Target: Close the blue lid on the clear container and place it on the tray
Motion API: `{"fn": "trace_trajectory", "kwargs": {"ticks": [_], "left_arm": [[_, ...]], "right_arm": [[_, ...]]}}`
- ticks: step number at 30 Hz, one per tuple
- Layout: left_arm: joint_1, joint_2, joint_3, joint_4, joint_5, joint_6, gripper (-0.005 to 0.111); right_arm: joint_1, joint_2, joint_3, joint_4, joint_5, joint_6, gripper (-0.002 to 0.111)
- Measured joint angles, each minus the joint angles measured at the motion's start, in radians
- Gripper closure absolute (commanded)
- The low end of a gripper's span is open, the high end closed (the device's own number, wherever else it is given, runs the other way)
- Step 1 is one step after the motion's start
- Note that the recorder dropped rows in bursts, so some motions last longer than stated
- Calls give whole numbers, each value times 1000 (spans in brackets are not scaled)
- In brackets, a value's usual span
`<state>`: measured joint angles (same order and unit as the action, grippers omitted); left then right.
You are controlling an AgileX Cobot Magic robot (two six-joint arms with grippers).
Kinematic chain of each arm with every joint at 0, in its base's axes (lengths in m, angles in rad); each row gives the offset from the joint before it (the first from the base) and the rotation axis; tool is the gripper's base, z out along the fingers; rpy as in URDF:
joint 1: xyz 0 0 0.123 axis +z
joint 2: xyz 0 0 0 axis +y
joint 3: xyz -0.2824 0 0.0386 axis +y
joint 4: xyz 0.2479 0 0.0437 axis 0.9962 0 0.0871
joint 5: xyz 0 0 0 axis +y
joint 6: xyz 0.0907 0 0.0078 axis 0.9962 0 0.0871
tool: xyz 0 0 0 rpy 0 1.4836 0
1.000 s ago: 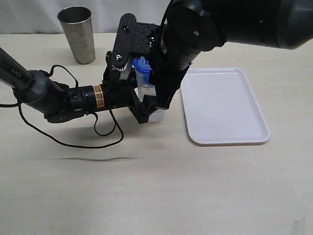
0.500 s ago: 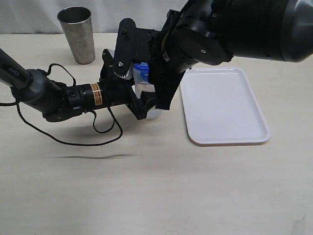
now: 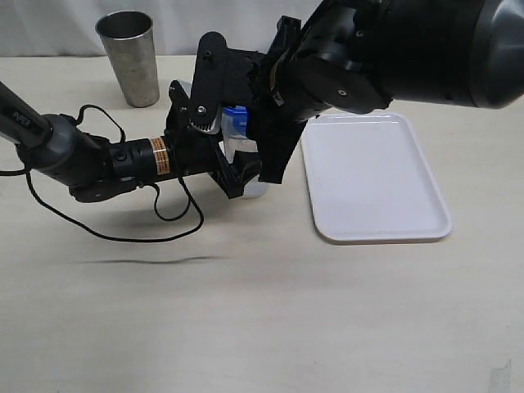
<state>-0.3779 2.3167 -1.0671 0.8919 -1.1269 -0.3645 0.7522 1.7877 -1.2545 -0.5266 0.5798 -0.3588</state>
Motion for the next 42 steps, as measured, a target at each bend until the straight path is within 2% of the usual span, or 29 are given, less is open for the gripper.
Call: {"fn": "trace_trajectory", "kwargs": {"ticks": [4,18,19,20,22,28,34,42], "left_arm": [[4,0,0,0,2,-4,107],[4,0,-1,-4,6,-19,107],[4,0,-1,-4,6,-17,107],[4,0,-1,-4,6,-17,107],[4,0,-1,5,6,-14,107],[4,0,-1,9,6,-12,107],[4,0,-1,12,6,-10,107],[2,-2,-1,56,-11,-6,107]], "right_arm": [[0,6,0,-6,-9,2,80],[3,12,0,-69,-22,54,79],[3,12,-2,-22,-22,-8,77],[1,12,-5,-3,-22,-29,70],[-4,10,-10,58,-11,-60,62],[-6,22,-74,141,82,-14,62],[-52,31,-136,355,133,-100,62],[-110,44,-196,733,204,-264,62]]}}
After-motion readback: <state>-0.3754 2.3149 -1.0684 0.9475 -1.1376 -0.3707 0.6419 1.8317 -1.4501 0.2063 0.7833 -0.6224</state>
